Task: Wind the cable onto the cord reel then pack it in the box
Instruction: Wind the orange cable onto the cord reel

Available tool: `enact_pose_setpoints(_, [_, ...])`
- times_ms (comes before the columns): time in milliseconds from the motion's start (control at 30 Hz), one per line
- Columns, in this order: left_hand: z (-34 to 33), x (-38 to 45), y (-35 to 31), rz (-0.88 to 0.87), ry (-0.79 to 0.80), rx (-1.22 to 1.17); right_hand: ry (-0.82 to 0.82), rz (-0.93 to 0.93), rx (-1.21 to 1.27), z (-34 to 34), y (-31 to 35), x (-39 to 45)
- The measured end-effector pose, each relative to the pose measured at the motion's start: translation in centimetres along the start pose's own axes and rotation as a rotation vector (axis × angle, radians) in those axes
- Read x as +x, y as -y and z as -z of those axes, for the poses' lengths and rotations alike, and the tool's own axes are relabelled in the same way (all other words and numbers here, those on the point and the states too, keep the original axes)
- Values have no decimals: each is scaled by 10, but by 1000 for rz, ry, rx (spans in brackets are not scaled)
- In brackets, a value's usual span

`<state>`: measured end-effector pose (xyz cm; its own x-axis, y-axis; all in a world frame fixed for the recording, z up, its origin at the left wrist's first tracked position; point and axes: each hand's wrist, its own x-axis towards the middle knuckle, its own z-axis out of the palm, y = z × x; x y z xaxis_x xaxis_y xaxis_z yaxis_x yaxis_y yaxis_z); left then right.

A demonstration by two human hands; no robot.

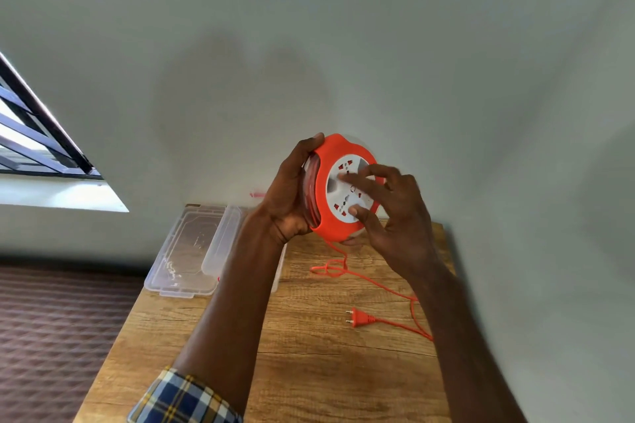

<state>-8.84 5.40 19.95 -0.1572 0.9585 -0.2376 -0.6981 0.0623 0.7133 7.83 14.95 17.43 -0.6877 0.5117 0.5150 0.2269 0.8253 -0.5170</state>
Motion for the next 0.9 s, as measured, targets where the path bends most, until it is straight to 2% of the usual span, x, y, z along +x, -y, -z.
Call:
enact_pose_setpoints(233, [7, -2, 1, 26, -40, 18, 110, 38, -75, -1, -2, 3])
enact_pose_setpoints(600, [0, -2, -4, 52, -30, 97, -92, -20, -70, -9, 3, -7])
enact_pose_setpoints(833, [6, -2, -4, 49, -4, 72, -82, -72, 9, -16, 9, -9])
enact_pose_setpoints(900, [4, -2, -1, 58, 38, 53, -208, -149, 107, -16, 20, -7])
